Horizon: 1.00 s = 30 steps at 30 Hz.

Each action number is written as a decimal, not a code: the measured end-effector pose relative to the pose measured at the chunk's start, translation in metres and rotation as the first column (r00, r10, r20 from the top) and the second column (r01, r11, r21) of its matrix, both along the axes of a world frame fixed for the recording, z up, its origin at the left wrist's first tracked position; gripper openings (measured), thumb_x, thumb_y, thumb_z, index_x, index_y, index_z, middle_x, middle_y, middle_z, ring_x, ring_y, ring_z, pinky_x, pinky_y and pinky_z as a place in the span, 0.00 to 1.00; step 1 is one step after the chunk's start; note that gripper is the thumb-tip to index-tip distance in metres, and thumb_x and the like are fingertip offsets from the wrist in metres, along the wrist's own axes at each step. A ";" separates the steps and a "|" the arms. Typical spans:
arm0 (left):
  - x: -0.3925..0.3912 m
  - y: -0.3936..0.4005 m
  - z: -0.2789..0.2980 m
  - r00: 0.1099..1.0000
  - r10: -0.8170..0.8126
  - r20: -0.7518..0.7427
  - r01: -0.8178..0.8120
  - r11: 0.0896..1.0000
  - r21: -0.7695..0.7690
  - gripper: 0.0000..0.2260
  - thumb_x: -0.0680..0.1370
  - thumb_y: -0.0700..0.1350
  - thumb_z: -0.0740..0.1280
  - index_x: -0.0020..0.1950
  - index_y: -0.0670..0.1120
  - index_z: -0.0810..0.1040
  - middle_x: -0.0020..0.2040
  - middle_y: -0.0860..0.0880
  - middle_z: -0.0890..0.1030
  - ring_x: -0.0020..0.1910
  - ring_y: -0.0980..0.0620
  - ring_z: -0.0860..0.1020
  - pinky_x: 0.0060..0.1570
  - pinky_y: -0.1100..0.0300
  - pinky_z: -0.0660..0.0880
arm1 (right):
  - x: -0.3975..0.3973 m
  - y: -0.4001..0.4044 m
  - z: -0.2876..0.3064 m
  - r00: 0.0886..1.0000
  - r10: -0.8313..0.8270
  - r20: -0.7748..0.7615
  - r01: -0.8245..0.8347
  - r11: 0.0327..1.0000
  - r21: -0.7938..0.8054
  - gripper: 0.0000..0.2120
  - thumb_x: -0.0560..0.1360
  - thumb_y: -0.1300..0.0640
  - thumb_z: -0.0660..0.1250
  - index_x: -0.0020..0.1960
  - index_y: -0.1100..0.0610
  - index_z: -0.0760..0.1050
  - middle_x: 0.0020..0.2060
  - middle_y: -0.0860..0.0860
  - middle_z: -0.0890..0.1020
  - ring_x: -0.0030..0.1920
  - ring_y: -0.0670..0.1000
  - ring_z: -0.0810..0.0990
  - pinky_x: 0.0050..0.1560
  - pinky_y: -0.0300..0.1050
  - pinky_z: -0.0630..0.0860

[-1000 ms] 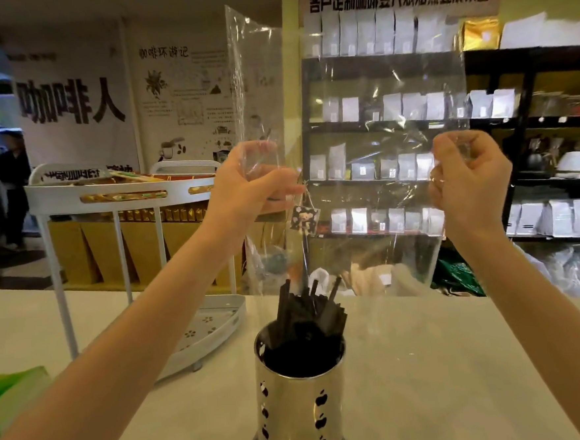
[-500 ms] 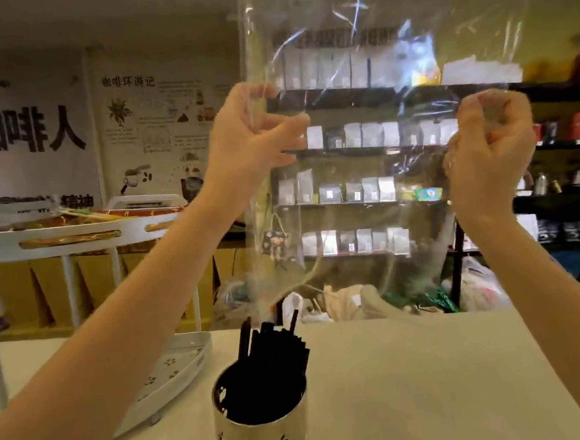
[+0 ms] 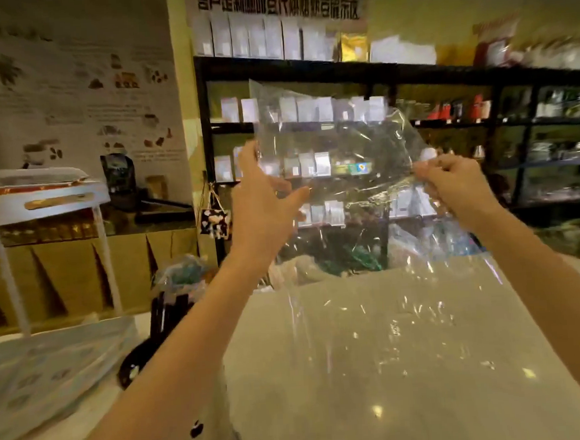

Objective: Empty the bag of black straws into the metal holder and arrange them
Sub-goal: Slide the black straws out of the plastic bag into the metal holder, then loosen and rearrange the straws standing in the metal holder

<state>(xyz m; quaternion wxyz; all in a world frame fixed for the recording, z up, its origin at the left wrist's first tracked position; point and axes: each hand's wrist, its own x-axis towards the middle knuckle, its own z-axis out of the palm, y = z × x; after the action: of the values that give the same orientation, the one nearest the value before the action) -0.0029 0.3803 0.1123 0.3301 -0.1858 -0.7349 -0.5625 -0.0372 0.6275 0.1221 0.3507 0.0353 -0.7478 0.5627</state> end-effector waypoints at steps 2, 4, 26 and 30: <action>-0.004 0.007 -0.022 0.998 0.043 0.049 -0.041 0.999 -0.033 0.39 0.71 0.40 0.70 0.73 0.53 0.48 0.45 0.48 0.78 0.40 0.48 0.80 0.38 0.55 0.81 | -0.006 0.007 -0.023 0.996 0.004 0.089 -0.004 1.000 -0.002 0.10 0.75 0.59 0.65 0.35 0.57 0.72 0.17 0.50 0.69 0.13 0.41 0.61 0.15 0.30 0.57; -0.006 0.013 -0.042 0.993 0.110 0.046 -0.103 0.987 -0.125 0.37 0.71 0.40 0.70 0.73 0.51 0.52 0.42 0.50 0.76 0.39 0.52 0.78 0.38 0.65 0.78 | -0.012 0.012 -0.046 0.985 0.018 0.170 -0.018 1.000 -0.001 0.11 0.75 0.59 0.66 0.34 0.55 0.72 0.15 0.47 0.69 0.13 0.41 0.61 0.16 0.30 0.56; -0.005 -0.012 -0.243 0.785 0.507 0.356 -0.129 0.696 -0.706 0.17 0.77 0.45 0.61 0.65 0.44 0.66 0.69 0.45 0.61 0.62 0.44 0.69 0.54 0.53 0.70 | -0.018 -0.026 -0.262 0.852 -0.425 0.307 0.071 0.675 0.735 0.17 0.76 0.51 0.61 0.62 0.56 0.67 0.50 0.55 0.79 0.51 0.58 0.77 0.46 0.49 0.70; -0.009 -0.013 -0.251 0.776 0.567 0.276 -0.169 0.608 -0.776 0.17 0.77 0.46 0.59 0.65 0.44 0.66 0.75 0.43 0.52 0.72 0.44 0.54 0.67 0.51 0.59 | -0.024 -0.024 -0.268 0.880 -0.432 0.196 0.082 0.545 0.834 0.11 0.76 0.58 0.61 0.55 0.59 0.77 0.54 0.58 0.77 0.55 0.60 0.72 0.48 0.51 0.68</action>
<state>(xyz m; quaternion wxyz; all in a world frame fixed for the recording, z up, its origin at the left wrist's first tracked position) -0.0119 0.3674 -0.1391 0.1431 0.0144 -0.9739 -0.1756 -0.0608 0.6038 -0.1462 0.2245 -0.0320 -0.9690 0.0982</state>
